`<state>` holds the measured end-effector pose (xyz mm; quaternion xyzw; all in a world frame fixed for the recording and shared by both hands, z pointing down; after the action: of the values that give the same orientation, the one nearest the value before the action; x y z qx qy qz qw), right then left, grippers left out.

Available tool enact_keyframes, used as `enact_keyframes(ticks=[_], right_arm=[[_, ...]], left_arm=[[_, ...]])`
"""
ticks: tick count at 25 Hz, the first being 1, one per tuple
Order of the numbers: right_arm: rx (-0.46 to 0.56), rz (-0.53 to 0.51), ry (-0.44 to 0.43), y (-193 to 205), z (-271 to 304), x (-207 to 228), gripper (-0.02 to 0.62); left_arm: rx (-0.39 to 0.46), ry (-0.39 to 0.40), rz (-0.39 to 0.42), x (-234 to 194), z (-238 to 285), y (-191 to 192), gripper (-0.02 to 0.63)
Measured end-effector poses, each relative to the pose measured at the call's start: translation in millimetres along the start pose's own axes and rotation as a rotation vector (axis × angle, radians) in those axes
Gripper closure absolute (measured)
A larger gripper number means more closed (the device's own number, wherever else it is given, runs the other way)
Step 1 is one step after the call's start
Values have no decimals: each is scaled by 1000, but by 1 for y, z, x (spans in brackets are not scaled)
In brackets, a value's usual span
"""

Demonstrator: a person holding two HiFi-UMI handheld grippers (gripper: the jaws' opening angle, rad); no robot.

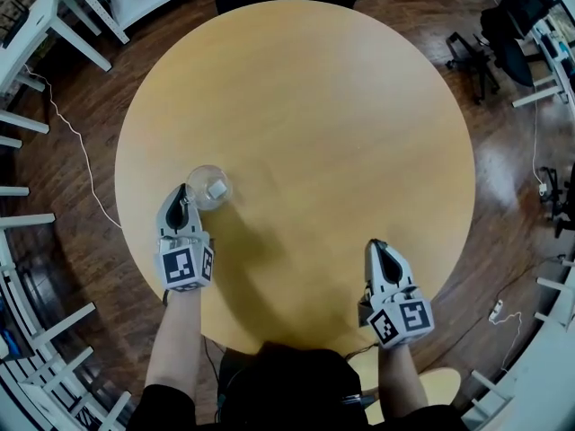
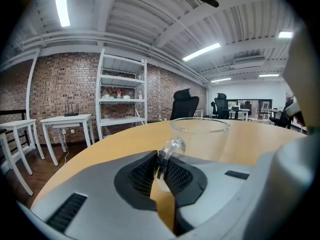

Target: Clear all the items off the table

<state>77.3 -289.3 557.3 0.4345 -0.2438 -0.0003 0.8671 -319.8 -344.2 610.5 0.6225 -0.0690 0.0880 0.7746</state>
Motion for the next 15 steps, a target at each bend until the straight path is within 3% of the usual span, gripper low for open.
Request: enact_keyframes(ticks=[6, 15], right_arm=[[33, -12, 6, -6, 0, -10, 591], [97, -41, 39, -7, -15, -32, 591]], left_arm=[[-22, -15, -12, -6, -13, 3, 492], [10, 26, -50, -18, -49, 2, 489]])
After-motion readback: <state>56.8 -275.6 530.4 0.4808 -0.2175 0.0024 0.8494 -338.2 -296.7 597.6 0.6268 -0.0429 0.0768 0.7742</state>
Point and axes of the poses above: the fingertips, and each gripper's own axes: z forward along the fingers, x to its right, y out of its underside, the point moved 8 cm from there along -z, backward along the fingers, and after that the axes turned 12 degrees about z, right-handed, at the moved point
